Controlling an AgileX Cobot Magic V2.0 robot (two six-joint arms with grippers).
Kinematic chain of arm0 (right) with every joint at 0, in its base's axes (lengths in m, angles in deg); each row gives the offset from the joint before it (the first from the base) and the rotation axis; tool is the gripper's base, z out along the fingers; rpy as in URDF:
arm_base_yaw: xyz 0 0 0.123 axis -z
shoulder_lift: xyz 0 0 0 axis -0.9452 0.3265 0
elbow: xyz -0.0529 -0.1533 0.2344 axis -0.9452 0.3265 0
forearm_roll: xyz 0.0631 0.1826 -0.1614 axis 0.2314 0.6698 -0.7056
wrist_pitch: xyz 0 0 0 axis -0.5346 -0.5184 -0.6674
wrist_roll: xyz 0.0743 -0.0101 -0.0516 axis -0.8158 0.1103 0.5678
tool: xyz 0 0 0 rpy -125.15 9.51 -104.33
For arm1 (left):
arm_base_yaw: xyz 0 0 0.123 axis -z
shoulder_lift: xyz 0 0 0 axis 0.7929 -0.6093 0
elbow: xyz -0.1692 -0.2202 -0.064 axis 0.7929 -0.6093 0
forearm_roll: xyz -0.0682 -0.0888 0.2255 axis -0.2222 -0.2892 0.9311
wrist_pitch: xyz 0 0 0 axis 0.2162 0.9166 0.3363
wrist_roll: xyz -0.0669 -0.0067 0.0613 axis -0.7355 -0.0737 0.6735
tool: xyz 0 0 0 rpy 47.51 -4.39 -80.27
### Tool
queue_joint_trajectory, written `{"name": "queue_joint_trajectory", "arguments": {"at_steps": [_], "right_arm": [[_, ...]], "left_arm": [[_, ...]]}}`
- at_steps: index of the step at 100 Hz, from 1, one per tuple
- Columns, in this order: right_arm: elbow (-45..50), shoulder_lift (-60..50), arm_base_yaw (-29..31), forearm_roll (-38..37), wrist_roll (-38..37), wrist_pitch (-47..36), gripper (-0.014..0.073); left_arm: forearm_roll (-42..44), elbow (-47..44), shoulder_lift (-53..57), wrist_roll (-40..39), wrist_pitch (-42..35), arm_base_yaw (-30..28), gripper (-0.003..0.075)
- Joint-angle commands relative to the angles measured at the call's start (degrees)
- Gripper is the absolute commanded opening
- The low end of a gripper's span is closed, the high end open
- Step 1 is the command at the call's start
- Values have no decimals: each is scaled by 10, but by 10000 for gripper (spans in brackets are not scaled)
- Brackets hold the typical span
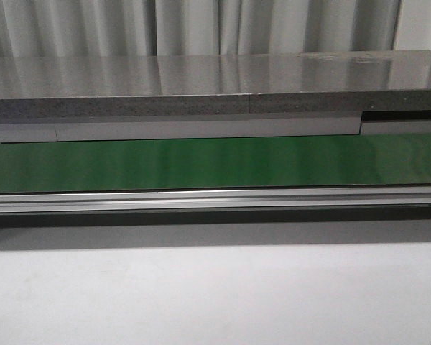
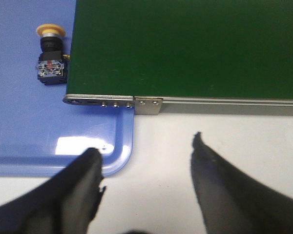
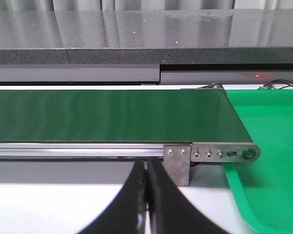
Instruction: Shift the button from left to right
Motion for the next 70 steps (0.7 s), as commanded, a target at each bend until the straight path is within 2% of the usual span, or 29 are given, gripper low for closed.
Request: {"name": "queue_joint_trajectory", "arguments": {"at_steps": [1, 27, 43, 70], "right_arm": [[-8, -13, 0, 1, 2, -47, -68], [-8, -13, 0, 1, 2, -47, -68], [-8, -13, 0, 1, 2, -47, -68], [-8, -13, 0, 1, 2, -47, -68]], "left_arm": [[-2, 19, 4, 0, -27, 4, 575], [13, 33, 1, 0, -66, -7, 580], [16, 71, -36, 0, -72, -61, 580], [18, 149, -163, 10, -85, -142, 578]]}}
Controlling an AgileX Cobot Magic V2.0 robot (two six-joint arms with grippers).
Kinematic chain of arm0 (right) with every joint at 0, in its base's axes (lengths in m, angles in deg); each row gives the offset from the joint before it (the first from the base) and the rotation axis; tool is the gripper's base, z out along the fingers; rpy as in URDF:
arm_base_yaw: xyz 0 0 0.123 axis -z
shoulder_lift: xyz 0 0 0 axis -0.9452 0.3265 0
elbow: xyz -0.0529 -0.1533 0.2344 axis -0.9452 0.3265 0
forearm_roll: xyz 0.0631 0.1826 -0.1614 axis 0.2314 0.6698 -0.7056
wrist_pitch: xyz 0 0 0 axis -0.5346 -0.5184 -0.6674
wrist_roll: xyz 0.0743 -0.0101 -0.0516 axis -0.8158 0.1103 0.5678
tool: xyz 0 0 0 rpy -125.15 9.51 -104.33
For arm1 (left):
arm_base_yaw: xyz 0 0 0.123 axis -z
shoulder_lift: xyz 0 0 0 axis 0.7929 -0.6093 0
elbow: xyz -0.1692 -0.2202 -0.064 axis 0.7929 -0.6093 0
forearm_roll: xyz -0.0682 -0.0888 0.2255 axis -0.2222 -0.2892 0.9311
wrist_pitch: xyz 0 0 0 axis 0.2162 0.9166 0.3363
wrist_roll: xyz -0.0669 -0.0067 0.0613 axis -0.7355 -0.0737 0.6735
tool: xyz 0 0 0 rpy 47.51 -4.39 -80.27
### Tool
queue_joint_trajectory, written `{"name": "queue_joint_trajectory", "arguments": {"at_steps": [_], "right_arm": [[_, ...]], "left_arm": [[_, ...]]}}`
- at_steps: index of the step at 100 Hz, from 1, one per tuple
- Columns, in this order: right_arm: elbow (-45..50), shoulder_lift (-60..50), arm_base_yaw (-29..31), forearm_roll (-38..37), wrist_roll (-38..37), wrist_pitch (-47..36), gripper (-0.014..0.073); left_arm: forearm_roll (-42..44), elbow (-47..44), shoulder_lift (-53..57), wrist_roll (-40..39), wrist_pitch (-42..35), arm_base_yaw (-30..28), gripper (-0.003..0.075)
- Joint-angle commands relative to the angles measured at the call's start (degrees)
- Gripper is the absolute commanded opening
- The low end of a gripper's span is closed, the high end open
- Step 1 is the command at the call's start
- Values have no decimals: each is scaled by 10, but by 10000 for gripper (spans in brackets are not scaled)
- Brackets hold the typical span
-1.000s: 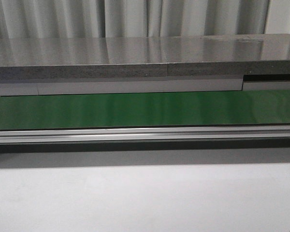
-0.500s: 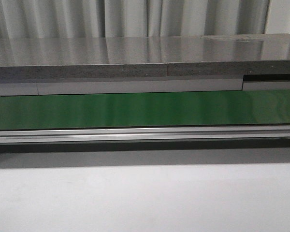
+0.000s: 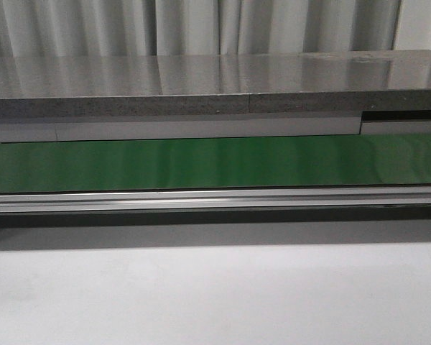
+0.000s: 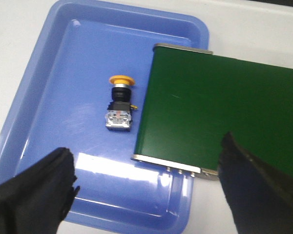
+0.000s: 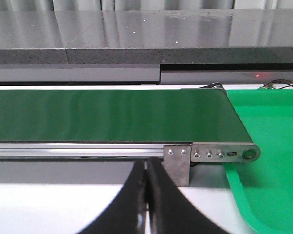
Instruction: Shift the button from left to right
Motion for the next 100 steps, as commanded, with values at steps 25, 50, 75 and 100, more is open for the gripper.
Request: {"name": "queue_joint_trajectory", "arguments": {"at_steps": [25, 50, 75, 100], "right_arm": [[-8, -13, 0, 1, 2, -47, -68], [-8, -13, 0, 1, 2, -47, -68], [-8, -13, 0, 1, 2, -47, -68], [-8, -13, 0, 1, 2, -47, -68]], "left_arm": [[-1, 110, -171, 3, -40, -54, 578], [-1, 161, -282, 3, -40, -56, 578], [-1, 203, -358, 3, -38, -56, 578], [-2, 217, -387, 3, -35, -56, 578]]}}
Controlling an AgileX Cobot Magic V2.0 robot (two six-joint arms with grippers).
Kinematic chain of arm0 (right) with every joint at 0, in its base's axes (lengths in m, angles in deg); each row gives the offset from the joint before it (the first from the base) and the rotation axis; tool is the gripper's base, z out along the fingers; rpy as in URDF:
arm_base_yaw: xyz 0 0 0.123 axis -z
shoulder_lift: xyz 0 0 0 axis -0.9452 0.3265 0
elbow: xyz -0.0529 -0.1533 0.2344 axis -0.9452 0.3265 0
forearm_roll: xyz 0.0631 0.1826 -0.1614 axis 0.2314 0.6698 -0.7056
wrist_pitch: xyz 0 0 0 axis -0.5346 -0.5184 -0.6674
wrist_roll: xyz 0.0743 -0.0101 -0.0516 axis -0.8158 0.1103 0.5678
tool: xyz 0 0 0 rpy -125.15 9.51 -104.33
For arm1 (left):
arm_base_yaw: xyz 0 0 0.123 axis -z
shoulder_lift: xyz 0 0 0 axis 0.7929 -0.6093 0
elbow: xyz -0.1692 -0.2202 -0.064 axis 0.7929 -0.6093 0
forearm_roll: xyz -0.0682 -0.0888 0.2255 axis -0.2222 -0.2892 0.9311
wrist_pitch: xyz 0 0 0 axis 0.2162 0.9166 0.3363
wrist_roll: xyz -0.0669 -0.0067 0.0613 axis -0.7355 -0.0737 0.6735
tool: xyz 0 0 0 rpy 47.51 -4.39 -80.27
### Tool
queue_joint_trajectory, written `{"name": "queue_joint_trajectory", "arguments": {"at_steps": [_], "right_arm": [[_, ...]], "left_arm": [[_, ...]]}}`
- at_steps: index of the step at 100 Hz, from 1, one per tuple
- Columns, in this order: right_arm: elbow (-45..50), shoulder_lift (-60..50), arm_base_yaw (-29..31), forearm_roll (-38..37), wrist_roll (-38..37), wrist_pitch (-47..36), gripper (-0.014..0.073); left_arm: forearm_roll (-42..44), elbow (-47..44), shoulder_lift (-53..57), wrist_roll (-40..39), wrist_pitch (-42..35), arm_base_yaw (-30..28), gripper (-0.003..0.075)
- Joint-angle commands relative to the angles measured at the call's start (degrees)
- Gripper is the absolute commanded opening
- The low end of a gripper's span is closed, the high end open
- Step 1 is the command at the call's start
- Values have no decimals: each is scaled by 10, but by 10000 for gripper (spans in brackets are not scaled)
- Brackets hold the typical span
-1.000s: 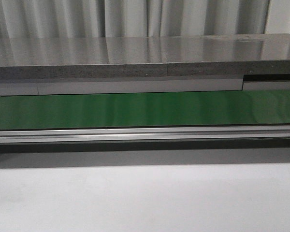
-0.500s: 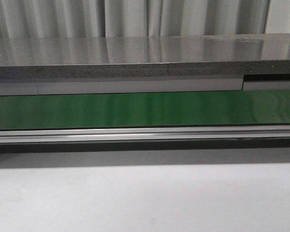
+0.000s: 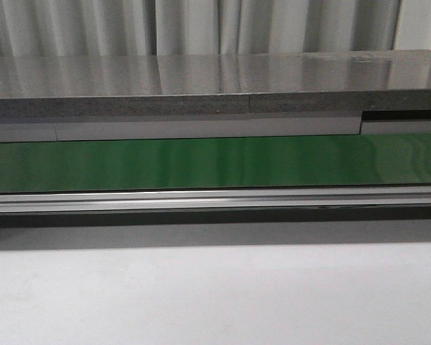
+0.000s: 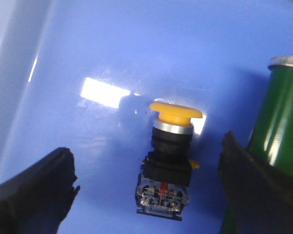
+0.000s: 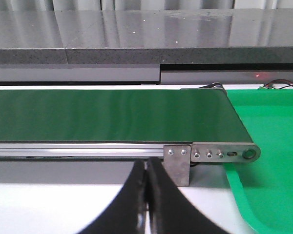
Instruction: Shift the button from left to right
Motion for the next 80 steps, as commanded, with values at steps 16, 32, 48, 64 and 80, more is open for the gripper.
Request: {"name": "queue_joint_trajectory", "arguments": {"at_steps": [16, 32, 48, 64, 80], "right_arm": [[-8, -13, 0, 1, 2, -47, -68], [-8, -13, 0, 1, 2, -47, -68], [-8, -13, 0, 1, 2, -47, -68], [-8, -13, 0, 1, 2, -47, -68], [-8, -13, 0, 1, 2, -47, -68]], "left_arm": [[-7, 21, 8, -2, -18, -3, 578], [-7, 21, 1, -2, -26, -3, 578], [-7, 21, 0, -2, -37, -3, 578], [-7, 21, 0, -2, -41, -3, 578], [-7, 21, 0, -2, -41, -3, 578]]}}
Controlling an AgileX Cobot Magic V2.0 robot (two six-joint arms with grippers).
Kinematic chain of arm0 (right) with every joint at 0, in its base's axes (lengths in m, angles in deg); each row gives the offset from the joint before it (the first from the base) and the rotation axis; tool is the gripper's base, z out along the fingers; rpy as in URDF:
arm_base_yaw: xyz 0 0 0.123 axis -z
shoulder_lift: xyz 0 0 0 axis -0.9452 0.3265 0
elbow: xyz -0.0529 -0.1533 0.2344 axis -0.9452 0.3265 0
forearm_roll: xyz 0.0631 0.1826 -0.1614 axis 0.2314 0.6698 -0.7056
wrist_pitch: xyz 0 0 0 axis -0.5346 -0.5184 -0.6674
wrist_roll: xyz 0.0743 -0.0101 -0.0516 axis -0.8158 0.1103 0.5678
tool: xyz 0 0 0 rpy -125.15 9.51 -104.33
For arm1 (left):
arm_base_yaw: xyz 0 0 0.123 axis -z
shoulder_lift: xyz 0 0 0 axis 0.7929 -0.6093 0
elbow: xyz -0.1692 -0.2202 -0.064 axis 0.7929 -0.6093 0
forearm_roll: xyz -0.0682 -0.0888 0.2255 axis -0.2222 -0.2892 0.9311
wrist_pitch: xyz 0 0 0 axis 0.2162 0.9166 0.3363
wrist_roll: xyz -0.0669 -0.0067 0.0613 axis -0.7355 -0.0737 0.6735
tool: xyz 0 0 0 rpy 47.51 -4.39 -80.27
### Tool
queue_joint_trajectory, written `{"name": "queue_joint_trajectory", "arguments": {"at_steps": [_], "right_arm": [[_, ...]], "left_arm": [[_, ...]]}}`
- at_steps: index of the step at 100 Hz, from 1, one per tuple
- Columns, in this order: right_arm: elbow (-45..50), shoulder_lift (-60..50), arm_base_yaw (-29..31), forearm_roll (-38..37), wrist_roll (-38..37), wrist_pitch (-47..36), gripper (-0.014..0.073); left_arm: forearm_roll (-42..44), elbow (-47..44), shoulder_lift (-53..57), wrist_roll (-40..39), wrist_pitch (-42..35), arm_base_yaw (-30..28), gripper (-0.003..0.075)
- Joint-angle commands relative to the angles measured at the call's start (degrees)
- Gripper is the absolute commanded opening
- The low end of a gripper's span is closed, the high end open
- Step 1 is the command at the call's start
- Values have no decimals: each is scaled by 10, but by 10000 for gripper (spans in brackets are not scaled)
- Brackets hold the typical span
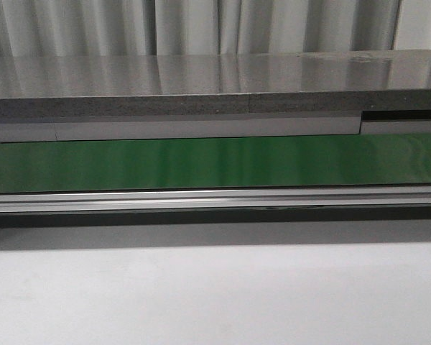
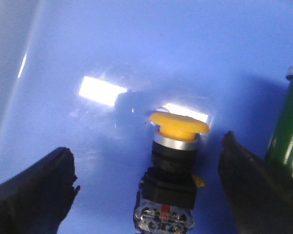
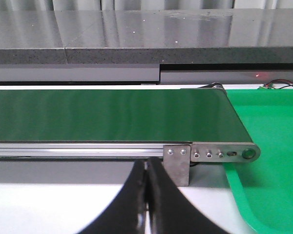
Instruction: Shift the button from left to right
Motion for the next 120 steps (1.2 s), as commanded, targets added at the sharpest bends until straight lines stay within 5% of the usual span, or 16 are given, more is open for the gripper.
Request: {"name": "queue_joint_trajectory", "arguments": {"at_steps": [1, 70, 120], "right_arm": [[-8, -13, 0, 1, 2, -47, -68], [-8, -13, 0, 1, 2, -47, -68], [-8, -13, 0, 1, 2, -47, -68]], "left_arm": [[-5, 17, 28, -2, -19, -3, 578], [-9, 17, -37, -2, -19, -3, 570], [-9, 17, -54, -2, -14, -3, 211]]}}
